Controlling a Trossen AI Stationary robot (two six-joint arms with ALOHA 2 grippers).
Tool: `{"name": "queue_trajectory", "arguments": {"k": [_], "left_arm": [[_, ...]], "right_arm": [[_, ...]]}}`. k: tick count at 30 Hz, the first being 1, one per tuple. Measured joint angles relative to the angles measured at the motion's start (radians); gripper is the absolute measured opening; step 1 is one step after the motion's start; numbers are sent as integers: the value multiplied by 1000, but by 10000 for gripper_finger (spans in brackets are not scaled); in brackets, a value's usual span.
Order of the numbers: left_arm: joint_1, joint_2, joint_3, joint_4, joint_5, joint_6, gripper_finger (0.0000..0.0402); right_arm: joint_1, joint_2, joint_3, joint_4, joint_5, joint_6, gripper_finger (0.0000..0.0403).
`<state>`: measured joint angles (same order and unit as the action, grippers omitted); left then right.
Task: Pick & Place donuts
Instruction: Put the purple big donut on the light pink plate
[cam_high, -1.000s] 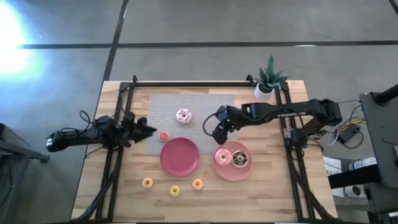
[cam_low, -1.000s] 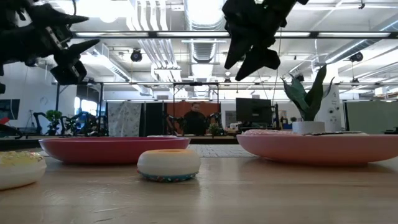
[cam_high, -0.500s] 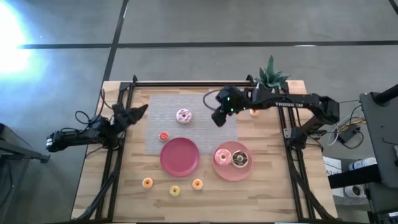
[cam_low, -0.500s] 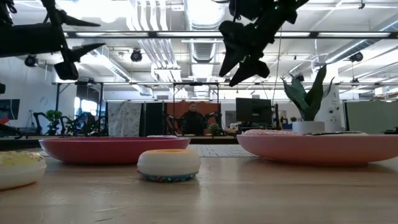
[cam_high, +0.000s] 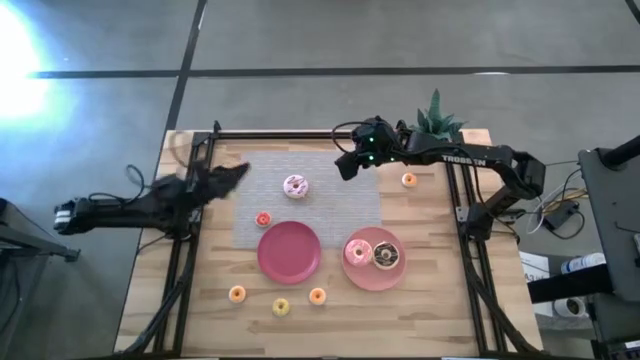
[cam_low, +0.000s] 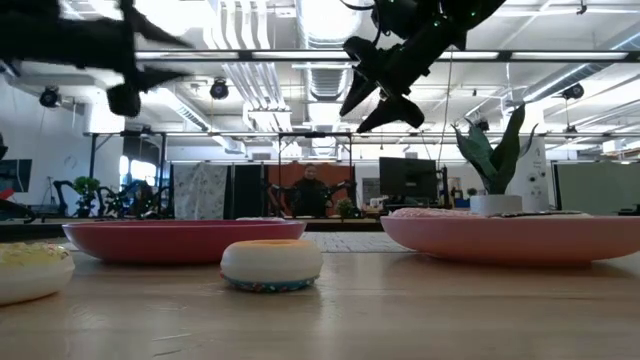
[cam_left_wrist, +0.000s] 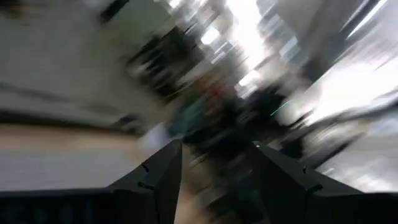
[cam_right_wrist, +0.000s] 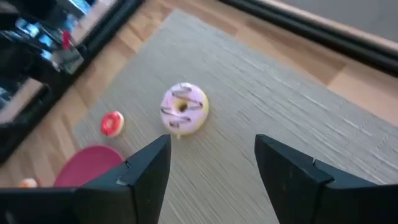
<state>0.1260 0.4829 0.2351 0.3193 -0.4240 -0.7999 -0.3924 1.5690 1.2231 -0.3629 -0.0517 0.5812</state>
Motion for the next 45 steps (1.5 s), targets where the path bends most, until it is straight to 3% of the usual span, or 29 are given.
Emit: {"name": "queue_trajectory", "arguments": {"k": [4, 10, 16, 23, 30, 37, 45], "left_arm": [[69, 219, 58, -141, 22, -17, 165], [293, 476, 149, -128, 356, -54, 165], [508, 724, 333, -327, 605, 52, 165], [518, 925, 554, -565, 603, 318, 185], [518, 1082, 704, -699, 620, 401, 206], [515, 1138, 719, -689, 710, 433, 206], [506, 1177, 712, -679, 684, 471, 207]], "right_arm": [[-9, 0, 0, -4, -1, 0, 224], [-6, 0, 0, -4, -2, -5, 224], [-8, -3, 0, -11, 2, -11, 224], [-7, -5, 0, -17, 3, -17, 224], [-7, -5, 0, -34, 27, -45, 224], [-8, -6, 0, -60, 28, -72, 224], [-10, -6, 0, -60, 28, -96, 224]]}}
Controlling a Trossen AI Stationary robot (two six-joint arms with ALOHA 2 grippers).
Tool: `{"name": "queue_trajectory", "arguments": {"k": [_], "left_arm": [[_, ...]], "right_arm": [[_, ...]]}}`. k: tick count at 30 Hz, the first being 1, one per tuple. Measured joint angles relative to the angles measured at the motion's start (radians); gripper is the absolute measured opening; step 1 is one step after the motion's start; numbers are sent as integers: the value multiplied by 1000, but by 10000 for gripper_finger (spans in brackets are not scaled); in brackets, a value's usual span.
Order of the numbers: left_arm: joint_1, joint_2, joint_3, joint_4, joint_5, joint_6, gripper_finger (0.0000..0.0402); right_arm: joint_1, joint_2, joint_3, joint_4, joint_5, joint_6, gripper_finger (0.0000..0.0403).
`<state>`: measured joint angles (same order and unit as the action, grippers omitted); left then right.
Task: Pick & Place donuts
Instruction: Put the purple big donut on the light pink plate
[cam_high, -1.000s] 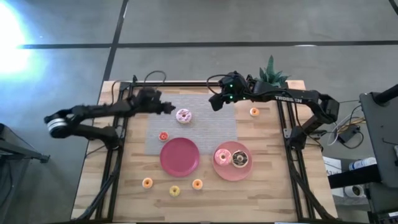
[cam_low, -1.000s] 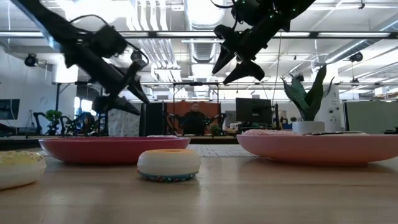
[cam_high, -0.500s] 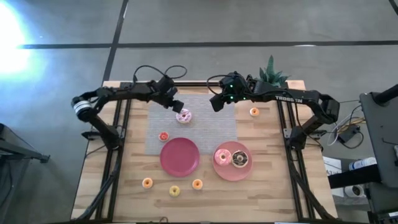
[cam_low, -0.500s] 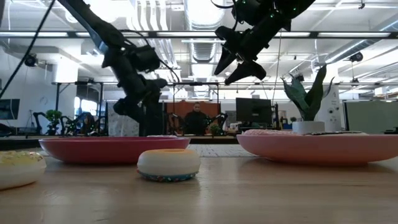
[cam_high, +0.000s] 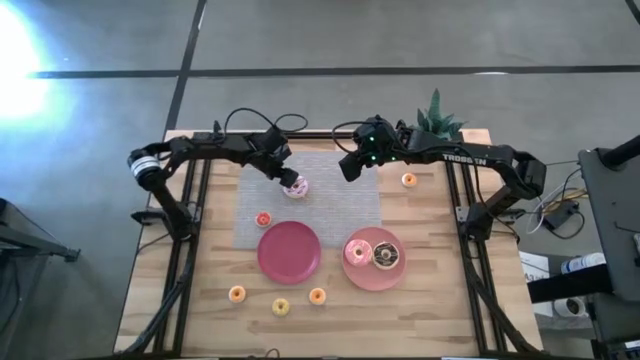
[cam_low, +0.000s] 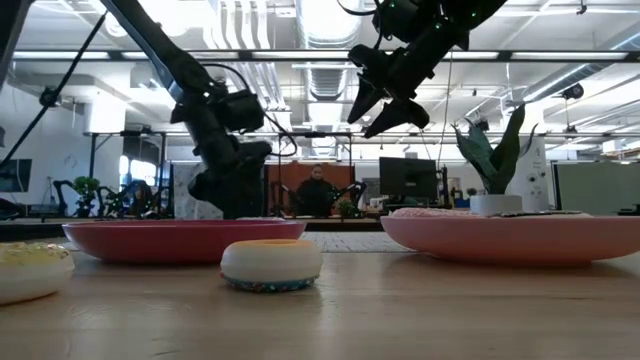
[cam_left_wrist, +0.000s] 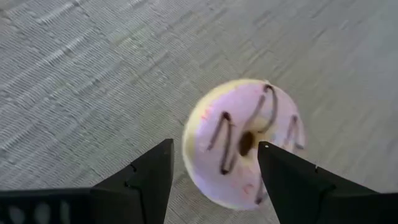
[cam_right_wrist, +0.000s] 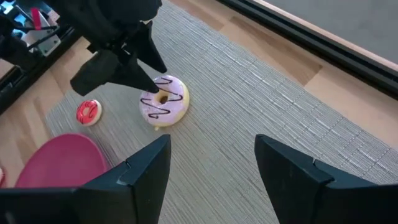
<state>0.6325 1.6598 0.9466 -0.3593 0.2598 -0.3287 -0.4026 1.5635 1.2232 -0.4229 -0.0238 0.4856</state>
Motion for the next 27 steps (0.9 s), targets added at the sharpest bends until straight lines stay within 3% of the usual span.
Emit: {"name": "queue_trajectory", "arguments": {"k": [9, 15, 20, 27], "left_arm": [[-11, 51, 0, 21, -9, 17, 205], [-55, 75, 3, 43, -72, 49, 190], [-80, 66, 1, 60, -109, 49, 147], [-81, 41, 22, 56, -123, 86, 50]], "right_arm": [[-9, 0, 0, 0, 0, -19, 224], [-11, 0, 0, -1, 0, -22, 224], [-11, -1, 0, -16, 0, -24, 224], [-11, -1, 0, -16, 0, -26, 224]]}}
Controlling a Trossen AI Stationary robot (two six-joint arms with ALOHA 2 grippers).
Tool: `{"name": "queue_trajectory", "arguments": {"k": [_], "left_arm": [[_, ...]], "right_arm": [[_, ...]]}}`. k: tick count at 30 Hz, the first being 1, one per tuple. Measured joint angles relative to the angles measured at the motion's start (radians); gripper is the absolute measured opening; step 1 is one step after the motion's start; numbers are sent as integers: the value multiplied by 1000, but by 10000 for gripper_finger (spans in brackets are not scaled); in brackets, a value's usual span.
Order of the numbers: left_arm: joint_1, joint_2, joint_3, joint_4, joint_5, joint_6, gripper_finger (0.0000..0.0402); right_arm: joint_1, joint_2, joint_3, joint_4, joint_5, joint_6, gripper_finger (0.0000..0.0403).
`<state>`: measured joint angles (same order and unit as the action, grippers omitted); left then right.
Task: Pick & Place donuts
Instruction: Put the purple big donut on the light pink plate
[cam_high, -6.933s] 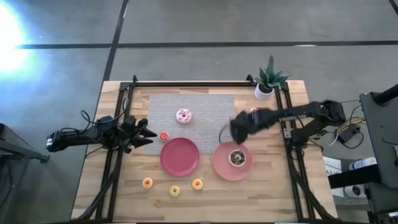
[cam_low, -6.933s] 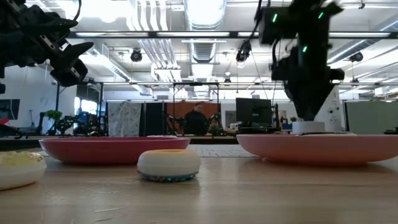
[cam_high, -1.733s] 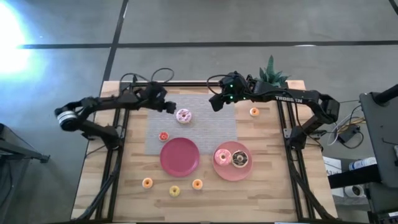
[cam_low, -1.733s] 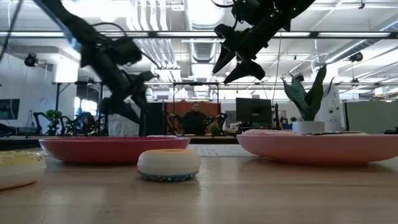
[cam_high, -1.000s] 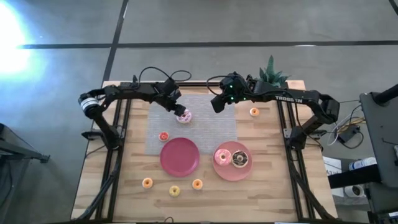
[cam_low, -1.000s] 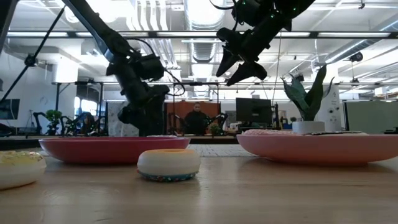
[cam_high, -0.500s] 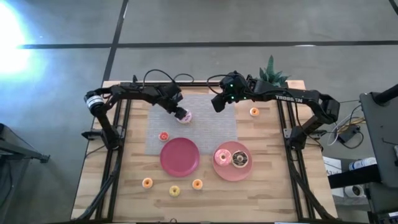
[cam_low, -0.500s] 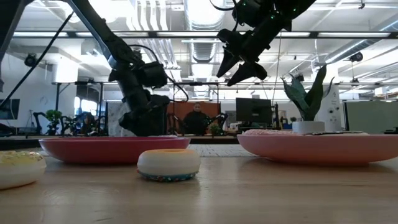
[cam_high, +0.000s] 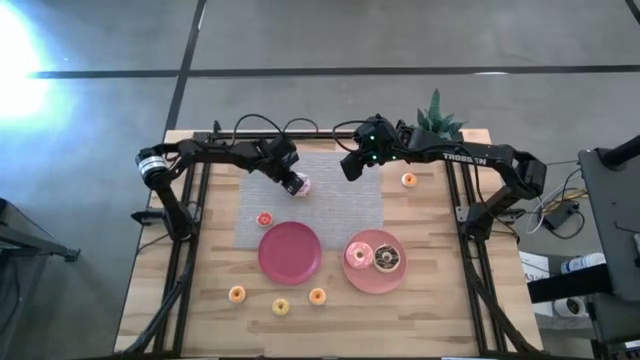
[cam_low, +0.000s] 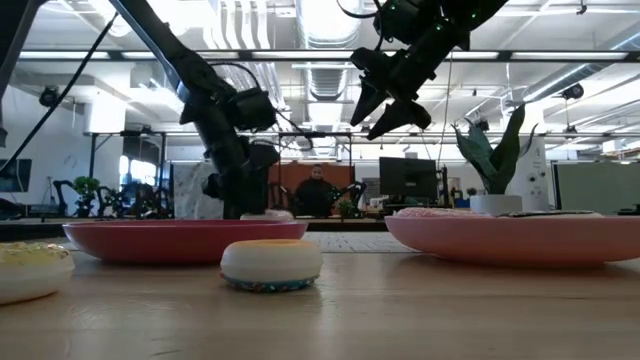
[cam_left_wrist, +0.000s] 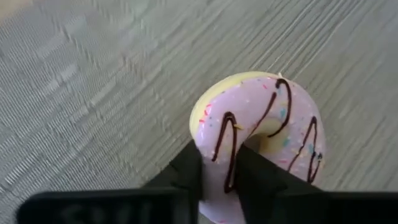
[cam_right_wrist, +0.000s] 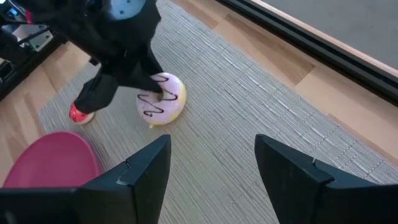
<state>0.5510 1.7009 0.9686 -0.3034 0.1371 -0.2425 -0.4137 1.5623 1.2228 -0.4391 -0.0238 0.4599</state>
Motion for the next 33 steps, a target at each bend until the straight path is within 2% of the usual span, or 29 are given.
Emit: {"name": "queue_trajectory", "arguments": {"k": [4, 8, 13, 21, 26, 33], "left_arm": [[-4, -37, 20, -3, 3, 8, 9], [-9, -97, 36, -31, 23, 9, 8], [-54, -185, 40, -152, 42, 60, 8], [-215, -279, 26, -286, 39, 109, 8], [-337, -309, -18, -283, 33, 110, 8], [-480, -301, -67, -241, -27, 46, 8]], "right_arm": [[0, 0, 0, -4, 0, 3, 224], [0, -7, 0, -37, -2, 2, 224], [0, -30, 0, -95, -3, -17, 224], [0, -68, 0, -106, 0, -39, 224], [1, -70, 0, -117, -4, -63, 224], [1, -70, 0, -168, -11, -127, 224]]}}
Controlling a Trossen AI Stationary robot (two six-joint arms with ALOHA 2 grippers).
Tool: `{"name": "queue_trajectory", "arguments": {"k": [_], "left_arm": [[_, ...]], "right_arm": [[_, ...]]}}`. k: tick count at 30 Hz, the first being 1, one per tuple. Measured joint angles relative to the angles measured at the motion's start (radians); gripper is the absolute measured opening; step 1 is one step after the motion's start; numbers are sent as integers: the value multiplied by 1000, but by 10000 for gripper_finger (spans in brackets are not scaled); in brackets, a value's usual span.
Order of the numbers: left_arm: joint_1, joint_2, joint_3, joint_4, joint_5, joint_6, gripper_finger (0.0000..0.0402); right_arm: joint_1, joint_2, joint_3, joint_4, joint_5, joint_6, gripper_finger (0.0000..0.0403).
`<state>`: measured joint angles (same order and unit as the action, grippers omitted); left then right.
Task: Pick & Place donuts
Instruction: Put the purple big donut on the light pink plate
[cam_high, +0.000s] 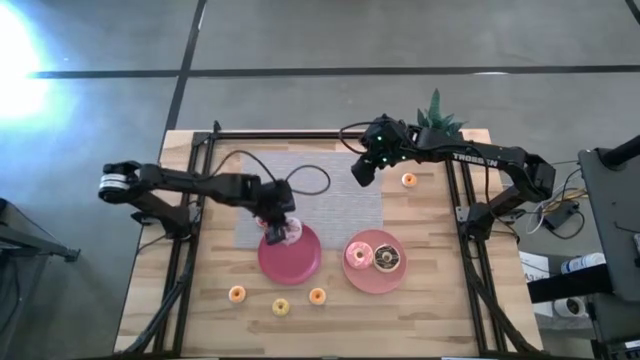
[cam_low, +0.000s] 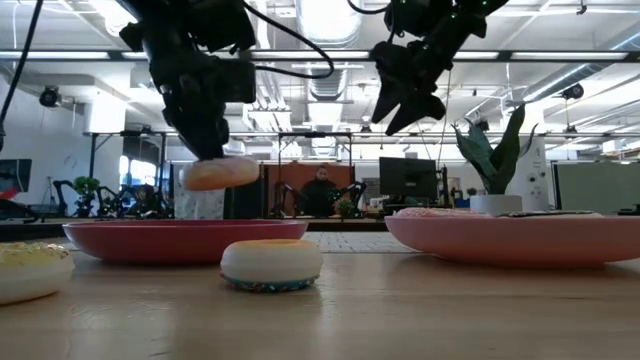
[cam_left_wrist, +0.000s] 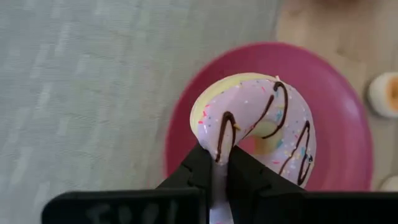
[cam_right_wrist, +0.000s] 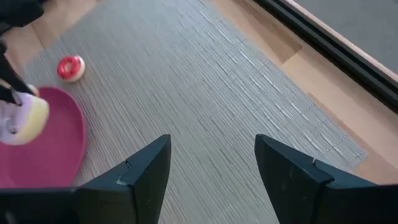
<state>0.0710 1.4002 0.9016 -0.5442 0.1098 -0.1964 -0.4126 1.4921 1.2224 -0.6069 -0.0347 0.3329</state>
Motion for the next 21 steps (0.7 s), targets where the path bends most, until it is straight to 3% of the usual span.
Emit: {"name": "queue_trajectory", "arguments": {"k": [9, 15, 21], "left_arm": [[-28, 61, -3, 253, -8, -49, 8], [-2, 192, 129, 288, -19, 52, 7], [28, 324, 285, 222, -7, 154, 7]], "right_arm": [[0, -42, -2, -46, 11, -51, 224], [-1, -153, -48, -48, 95, -20, 224], [0, -271, -168, -56, 29, 69, 224]]}}
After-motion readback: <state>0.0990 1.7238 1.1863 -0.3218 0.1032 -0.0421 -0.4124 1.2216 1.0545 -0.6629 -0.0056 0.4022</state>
